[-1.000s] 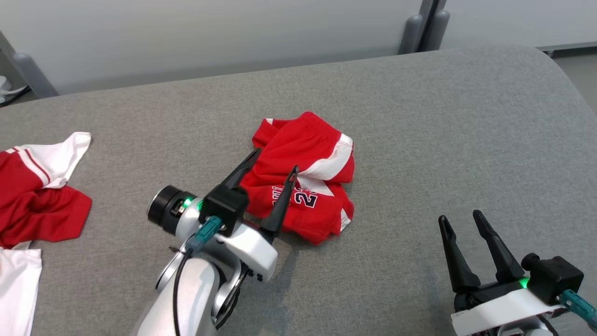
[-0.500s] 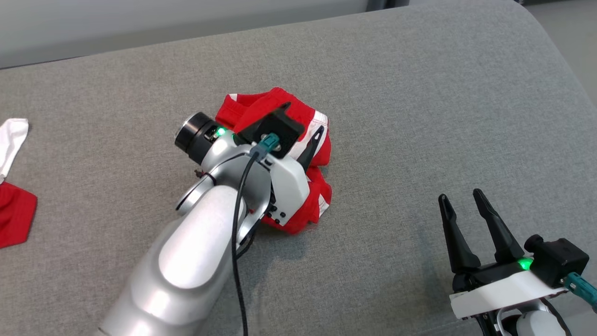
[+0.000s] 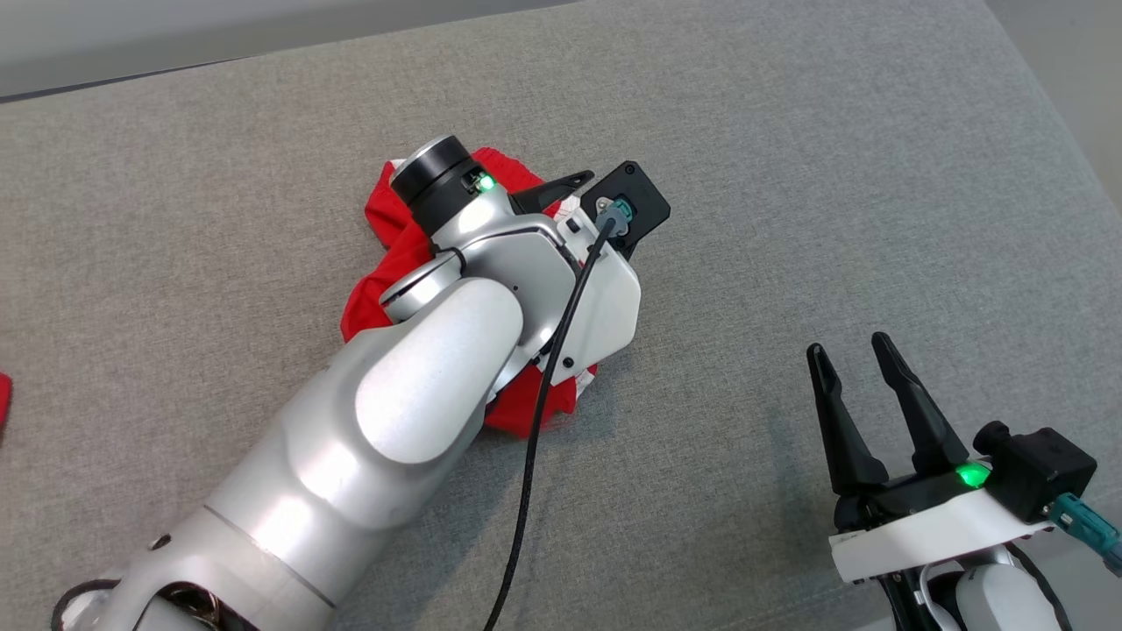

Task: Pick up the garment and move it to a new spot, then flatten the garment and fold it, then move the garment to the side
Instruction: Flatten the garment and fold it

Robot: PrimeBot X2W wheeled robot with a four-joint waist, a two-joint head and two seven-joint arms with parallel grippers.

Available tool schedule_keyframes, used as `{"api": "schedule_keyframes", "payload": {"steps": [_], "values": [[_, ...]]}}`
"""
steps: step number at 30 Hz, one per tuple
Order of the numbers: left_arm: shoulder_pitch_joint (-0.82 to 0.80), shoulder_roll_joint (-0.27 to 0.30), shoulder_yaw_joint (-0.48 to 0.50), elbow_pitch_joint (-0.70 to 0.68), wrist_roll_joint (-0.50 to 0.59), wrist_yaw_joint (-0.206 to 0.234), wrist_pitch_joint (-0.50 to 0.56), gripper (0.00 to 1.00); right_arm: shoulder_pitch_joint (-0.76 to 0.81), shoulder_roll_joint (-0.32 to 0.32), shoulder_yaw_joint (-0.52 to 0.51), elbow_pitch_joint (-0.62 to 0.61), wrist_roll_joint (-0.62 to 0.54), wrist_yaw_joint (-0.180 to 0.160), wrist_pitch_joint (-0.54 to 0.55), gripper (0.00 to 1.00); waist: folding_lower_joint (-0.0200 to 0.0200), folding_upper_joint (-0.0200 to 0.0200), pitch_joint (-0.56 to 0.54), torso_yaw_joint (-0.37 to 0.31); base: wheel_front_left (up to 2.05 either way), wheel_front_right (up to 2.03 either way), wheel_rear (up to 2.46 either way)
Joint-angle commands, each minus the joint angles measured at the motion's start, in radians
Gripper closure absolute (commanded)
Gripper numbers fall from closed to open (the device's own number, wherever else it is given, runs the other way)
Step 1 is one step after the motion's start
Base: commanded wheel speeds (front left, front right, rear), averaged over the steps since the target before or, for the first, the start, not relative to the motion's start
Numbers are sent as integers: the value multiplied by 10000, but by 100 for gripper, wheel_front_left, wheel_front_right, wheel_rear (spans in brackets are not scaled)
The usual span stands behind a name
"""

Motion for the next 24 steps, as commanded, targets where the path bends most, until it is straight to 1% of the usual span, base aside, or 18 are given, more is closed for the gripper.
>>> {"api": "schedule_keyframes", "payload": {"steps": [1,6,9,10,15,21,24], "values": [[-718,57,47,-117,-65,-2,21,0,-213,-17,195,-208,73,71,-134,0,0,-1,34,-105,0,0,0],[-1343,57,-588,541,4,138,221,0,-239,0,303,-218,182,71,-134,0,0,-1,85,-325,0,0,0],[-1594,57,-936,1045,-24,133,447,0,-238,-1,363,-254,264,71,-134,0,0,-1,134,-427,0,0,0],[-1715,57,-1138,1426,-46,115,622,0,-260,-2,429,-272,308,71,-134,0,0,-1,179,-509,0,0,0],[-1949,57,-1460,2190,-59,131,797,0,-281,5,480,-313,407,71,-134,0,0,-1,251,-595,0,0,0],[-2140,57,-1717,2759,-5,219,902,0,-245,-19,542,-309,474,71,-134,0,0,-1,262,-542,0,0,0],[-2195,57,-1832,2957,-88,189,953,0,-244,-37,580,-305,496,71,-134,0,0,-1,228,-484,0,0,0]]}}
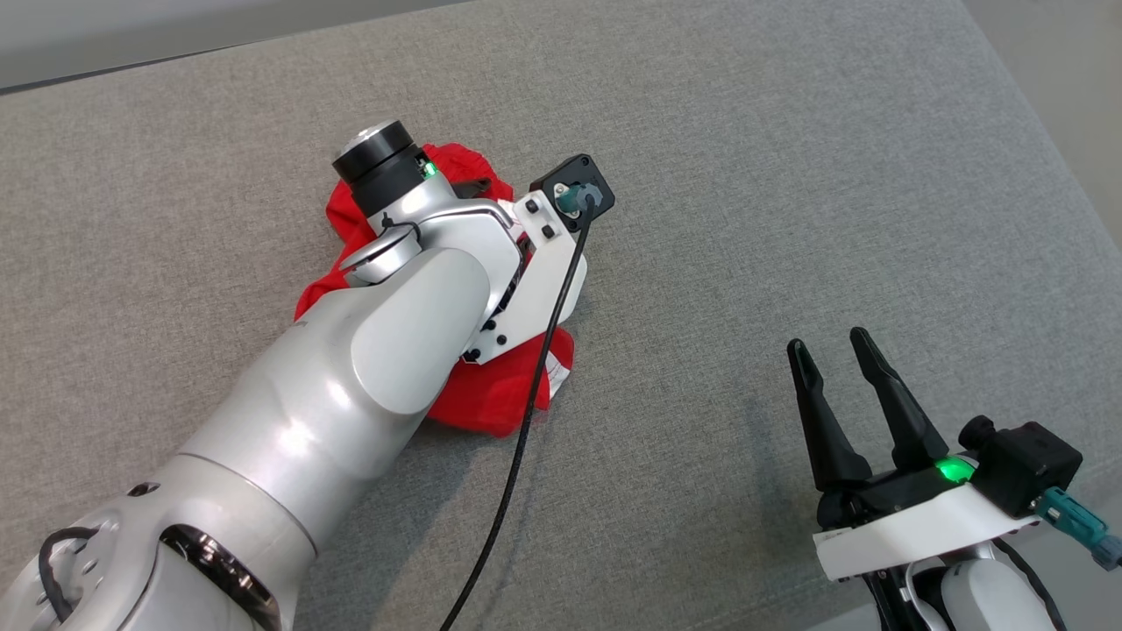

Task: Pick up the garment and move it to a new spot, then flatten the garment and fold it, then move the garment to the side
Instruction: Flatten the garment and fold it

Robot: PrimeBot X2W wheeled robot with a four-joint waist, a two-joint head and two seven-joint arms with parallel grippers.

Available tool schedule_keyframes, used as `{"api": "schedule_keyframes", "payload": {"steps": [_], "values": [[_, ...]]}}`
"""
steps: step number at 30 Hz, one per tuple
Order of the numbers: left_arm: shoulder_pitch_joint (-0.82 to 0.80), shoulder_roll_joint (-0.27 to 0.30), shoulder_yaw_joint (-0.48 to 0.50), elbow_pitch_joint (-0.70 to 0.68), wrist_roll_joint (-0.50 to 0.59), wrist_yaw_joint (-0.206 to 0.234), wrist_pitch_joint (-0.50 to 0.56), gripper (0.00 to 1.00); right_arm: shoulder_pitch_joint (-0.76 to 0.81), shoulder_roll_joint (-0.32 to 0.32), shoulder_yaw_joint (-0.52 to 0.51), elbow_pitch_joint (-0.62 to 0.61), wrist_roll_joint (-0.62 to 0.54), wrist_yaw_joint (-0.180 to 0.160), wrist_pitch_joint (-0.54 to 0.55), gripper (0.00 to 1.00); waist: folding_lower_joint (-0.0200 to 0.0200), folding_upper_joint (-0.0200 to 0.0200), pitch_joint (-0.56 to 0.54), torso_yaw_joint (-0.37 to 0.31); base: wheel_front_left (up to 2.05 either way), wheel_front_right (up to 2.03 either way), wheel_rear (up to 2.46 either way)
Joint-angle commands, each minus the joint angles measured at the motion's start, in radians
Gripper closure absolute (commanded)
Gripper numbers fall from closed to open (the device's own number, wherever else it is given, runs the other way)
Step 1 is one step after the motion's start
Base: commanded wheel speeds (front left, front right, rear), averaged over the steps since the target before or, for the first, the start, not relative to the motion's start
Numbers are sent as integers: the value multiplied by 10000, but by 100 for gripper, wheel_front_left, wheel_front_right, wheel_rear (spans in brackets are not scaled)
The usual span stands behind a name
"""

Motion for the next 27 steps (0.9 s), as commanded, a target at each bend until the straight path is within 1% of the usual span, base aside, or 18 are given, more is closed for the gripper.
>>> {"api": "schedule_keyframes", "payload": {"steps": [1,4,5,6,7,8,13,19,21,25,27], "values": [[-572,59,136,-163,-61,59,19,0,-88,-128,198,-232,74,71,-134,0,0,-1,-21,28,0,0,0],[-593,59,5,-8,-125,10,-14,0,-115,-164,241,-259,87,71,-134,0,0,-1,-60,71,0,0,0],[-587,59,-30,7,-155,3,-76,7,-114,-179,240,-269,86,71,-134,0,0,-1,-75,90,0,0,0],[-593,59,-73,-2,-152,19,-190,56,-109,-195,240,-281,82,71,-134,0,0,-1,-87,110,0,0,0],[-604,59,-111,-20,-146,41,-338,88,-102,-210,238,-292,79,71,-134,0,0,-1,-98,132,0,0,0],[-608,59,-112,-36,-174,76,-494,100,-97,-227,247,-301,74,71,-134,0,0,-1,-110,153,0,0,0],[-647,59,-126,-130,-381,192,-1017,100,-75,-281,309,-300,63,71,-134,0,0,-1,-175,293,0,0,0],[-782,59,-109,-234,-584,475,-1354,100,-74,-373,419,-295,91,71,-134,0,0,-1,-300,569,0,0,0],[-839,59,18,-302,-678,665,-1611,100,-71,-416,486,-300,129,71,-134,0,0,-1,-339,708,0,0,0],[-883,87,525,-533,-978,1237,-2289,100,-58,-536,756,-232,266,71,-134,0,0,-1,-406,1069,0,0,0],[-821,190,772,-663,-1104,1525,-2663,100,-62,-589,935,-133,379,71,-134,0,0,-1,-443,1276,0,0,0]]}}
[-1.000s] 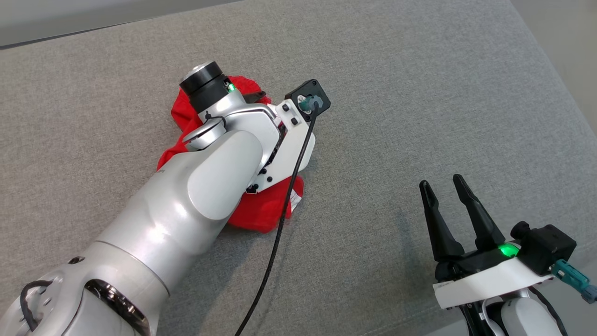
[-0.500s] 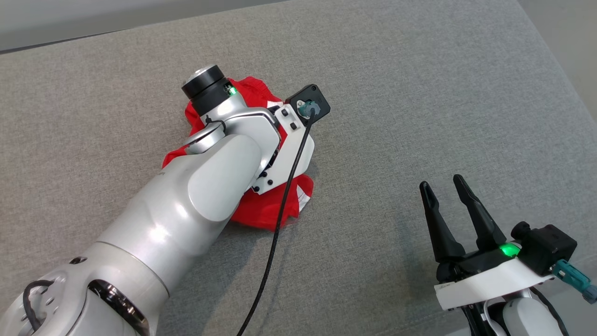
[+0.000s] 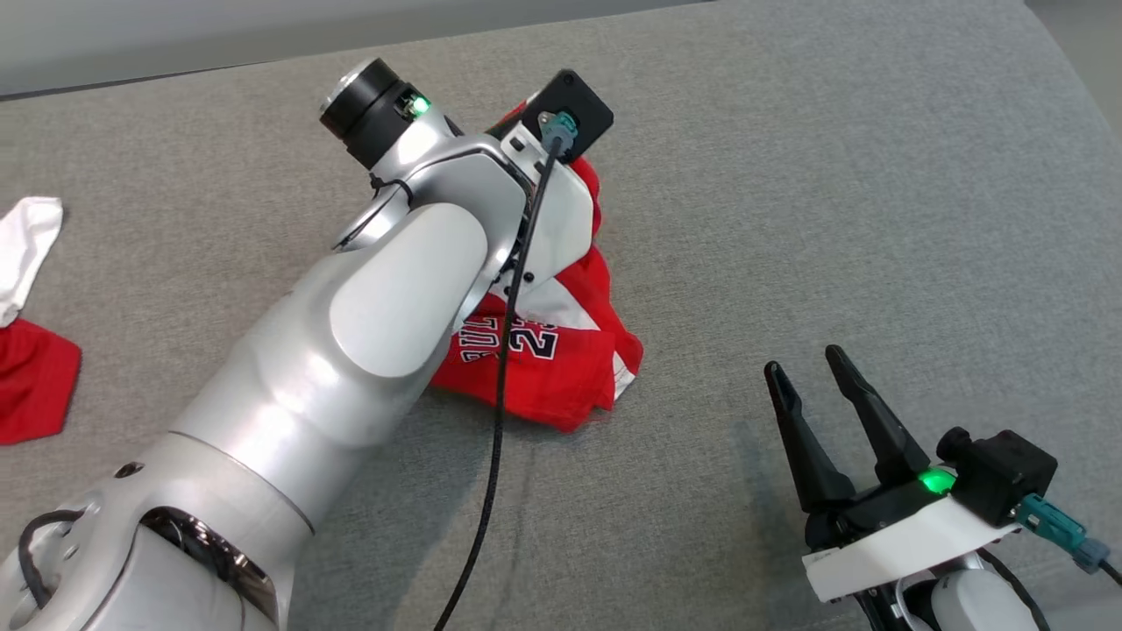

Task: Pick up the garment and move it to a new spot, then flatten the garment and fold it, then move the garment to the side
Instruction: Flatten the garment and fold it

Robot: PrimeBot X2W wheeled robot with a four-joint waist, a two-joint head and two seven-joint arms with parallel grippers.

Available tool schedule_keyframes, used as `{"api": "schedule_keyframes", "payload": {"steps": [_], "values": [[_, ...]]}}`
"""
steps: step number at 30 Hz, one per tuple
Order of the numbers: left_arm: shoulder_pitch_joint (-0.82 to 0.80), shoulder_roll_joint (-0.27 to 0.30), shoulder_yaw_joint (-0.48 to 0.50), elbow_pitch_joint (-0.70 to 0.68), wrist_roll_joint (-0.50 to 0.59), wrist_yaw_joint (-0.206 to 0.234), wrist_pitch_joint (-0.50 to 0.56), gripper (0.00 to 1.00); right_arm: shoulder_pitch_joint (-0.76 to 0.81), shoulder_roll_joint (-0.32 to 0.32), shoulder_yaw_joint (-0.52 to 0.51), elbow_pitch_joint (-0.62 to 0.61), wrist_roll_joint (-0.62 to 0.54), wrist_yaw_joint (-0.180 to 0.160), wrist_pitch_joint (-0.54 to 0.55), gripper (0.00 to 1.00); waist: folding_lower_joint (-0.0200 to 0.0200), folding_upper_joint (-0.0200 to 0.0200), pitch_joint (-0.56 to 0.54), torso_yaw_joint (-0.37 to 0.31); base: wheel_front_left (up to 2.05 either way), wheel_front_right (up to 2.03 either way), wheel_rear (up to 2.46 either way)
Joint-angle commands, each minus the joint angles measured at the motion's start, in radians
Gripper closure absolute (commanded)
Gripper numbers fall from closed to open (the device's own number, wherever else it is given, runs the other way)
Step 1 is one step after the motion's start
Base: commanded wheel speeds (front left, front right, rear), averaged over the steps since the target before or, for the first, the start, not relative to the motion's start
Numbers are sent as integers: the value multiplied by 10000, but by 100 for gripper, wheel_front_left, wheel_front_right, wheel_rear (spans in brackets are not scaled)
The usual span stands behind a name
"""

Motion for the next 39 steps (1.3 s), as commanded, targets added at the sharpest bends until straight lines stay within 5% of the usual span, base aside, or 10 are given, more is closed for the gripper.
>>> {"api": "schedule_keyframes", "payload": {"steps": [1,7,22,29,39], "values": [[-394,225,415,-324,-101,272,-295,100,-75,-127,312,-99,136,71,-134,0,0,0,-62,259,0,0,0],[353,571,1641,-1021,-1087,973,-1624,100,-261,-364,925,409,642,71,-134,0,0,0,-187,955,0,0,0],[2774,2045,4336,-3205,-3894,950,-2571,100,-1321,-700,2674,1787,3169,71,-134,0,0,0,-453,1884,0,0,0],[3837,2723,4752,-4530,-4289,1263,-2349,100,-2259,-766,3502,2008,4306,71,-134,0,0,0,-395,2140,0,0,0],[4530,2981,4818,-5883,-4475,1643,-2023,100,-2743,-534,3800,2262,5266,71,-134,0,0,0,-398,2426,0,0,0]]}}
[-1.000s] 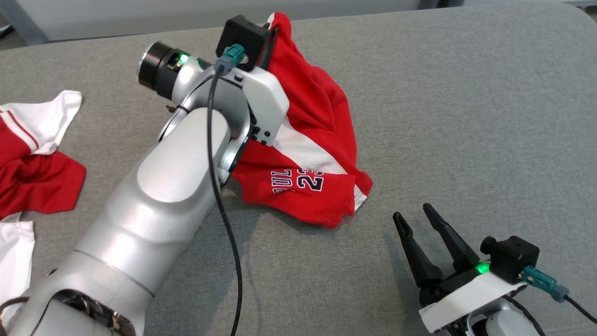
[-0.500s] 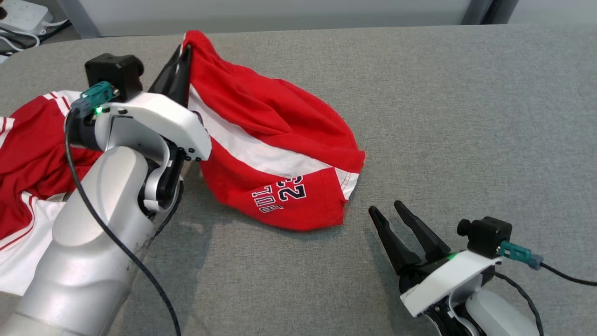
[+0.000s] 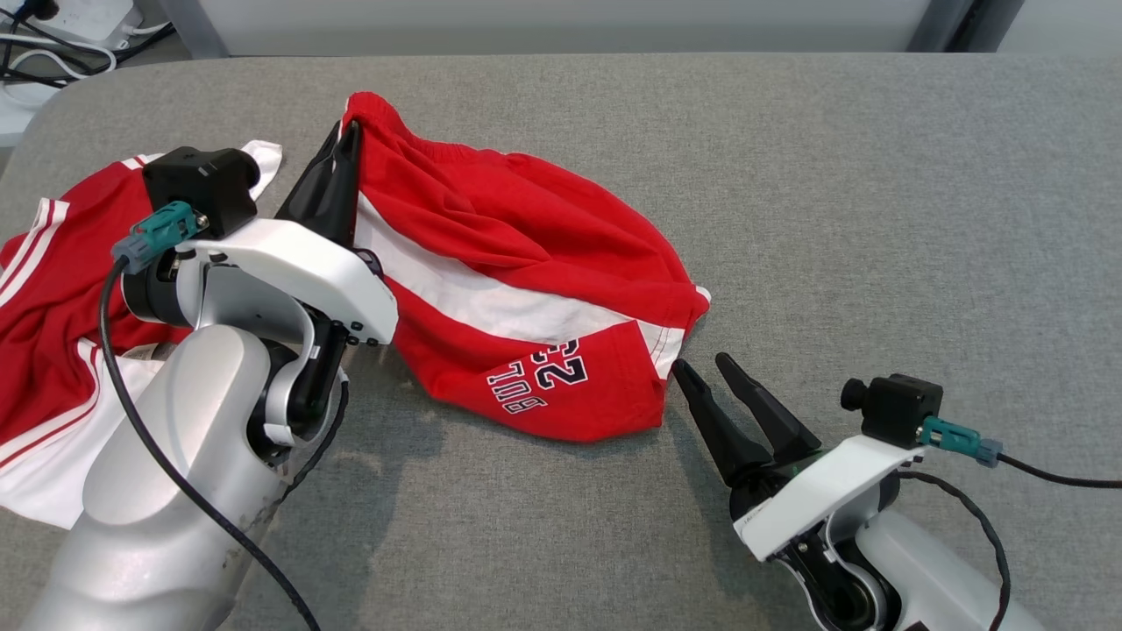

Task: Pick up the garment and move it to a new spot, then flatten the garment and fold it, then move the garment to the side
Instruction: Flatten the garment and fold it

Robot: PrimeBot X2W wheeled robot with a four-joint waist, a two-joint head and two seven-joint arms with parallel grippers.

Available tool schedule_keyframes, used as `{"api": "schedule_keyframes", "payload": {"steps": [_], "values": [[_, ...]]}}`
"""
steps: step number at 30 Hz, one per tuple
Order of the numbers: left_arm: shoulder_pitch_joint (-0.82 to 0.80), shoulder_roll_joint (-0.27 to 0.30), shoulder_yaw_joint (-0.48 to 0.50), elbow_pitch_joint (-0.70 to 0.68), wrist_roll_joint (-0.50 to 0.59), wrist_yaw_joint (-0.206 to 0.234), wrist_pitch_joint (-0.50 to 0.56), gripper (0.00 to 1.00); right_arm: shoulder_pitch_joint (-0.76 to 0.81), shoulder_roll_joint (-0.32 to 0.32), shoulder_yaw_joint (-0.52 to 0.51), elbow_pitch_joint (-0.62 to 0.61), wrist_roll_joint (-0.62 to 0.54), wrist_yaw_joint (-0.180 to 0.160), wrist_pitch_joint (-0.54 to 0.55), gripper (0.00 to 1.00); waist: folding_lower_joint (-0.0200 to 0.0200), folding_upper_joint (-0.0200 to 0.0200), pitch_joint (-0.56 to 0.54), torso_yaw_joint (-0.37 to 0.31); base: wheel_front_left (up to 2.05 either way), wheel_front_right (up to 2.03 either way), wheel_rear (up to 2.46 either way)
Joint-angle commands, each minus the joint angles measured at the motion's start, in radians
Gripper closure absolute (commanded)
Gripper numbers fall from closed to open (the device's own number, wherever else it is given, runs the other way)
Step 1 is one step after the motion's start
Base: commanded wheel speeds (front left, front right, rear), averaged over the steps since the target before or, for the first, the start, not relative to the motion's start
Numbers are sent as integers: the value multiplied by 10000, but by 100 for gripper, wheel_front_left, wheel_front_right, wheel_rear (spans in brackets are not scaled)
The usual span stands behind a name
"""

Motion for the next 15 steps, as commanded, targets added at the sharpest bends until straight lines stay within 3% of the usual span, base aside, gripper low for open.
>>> {"api": "schedule_keyframes", "payload": {"steps": [1,5,10,15], "values": [[-94,419,391,-445,-2,140,62,100,-210,108,46,-124,264,71,-136,0,0,0,24,50,0,0,0],[-69,479,317,-831,39,244,217,100,-436,211,-40,38,932,71,-136,0,0,0,83,163,0,0,0],[-50,498,230,-1144,65,329,345,100,-691,245,176,391,1533,71,-136,16,0,0,126,299,0,0,0],[-37,494,172,-1410,55,378,421,100,-878,286,360,732,1837,71,-136,17,0,0,178,425,0,0,0]]}}
